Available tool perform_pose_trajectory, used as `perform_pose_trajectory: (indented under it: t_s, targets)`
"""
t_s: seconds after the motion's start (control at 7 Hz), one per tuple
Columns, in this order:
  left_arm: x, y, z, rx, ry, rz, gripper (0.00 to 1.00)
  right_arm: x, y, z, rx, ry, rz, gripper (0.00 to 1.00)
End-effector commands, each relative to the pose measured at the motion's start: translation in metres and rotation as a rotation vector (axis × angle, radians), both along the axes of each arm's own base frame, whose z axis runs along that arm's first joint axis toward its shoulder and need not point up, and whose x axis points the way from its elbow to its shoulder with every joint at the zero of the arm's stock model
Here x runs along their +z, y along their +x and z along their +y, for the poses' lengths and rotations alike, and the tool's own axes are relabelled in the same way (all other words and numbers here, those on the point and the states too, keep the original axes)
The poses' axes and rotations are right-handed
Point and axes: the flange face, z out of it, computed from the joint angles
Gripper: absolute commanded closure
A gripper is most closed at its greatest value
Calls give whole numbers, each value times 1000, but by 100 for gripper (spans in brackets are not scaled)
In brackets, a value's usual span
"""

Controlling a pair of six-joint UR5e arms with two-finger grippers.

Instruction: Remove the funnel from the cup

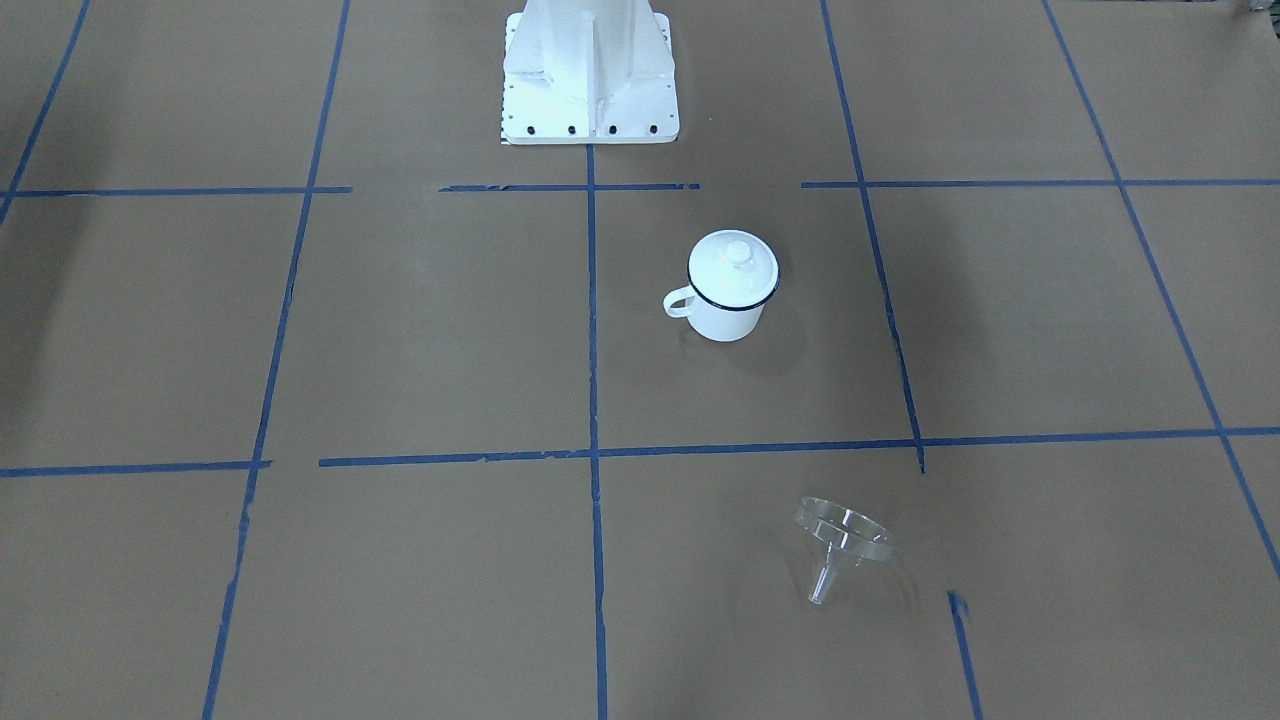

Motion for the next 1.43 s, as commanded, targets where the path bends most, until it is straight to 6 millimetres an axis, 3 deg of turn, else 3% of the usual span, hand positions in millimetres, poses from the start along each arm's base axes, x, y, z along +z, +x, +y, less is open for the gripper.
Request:
perform_pose_trajectory:
  t_s: [0.0,0.14,0.43,0.57,0.86,1.14,1.29]
  targets:
    - [11,1,2,6,-24,134,0,0,0,0,0,0,0,0]
    - [12,-1,2,7,-20,131,0,0,0,0,0,0,0,0]
    - [32,-39,13,-13,-5,62,0,0,0,0,0,0,0,0]
    - [39,-46,19,-15,-4,26,0,1,0,0,0,-2,0,0]
    - [56,-42,33,-15,-19,25,0,0,0,0,0,0,0,0]
    - [56,-41,41,-60,-62,33,0,0,0,0,0,0,0,0]
    - [45,-41,65,-71,-43,32,0,0,0,0,0,0,0,0]
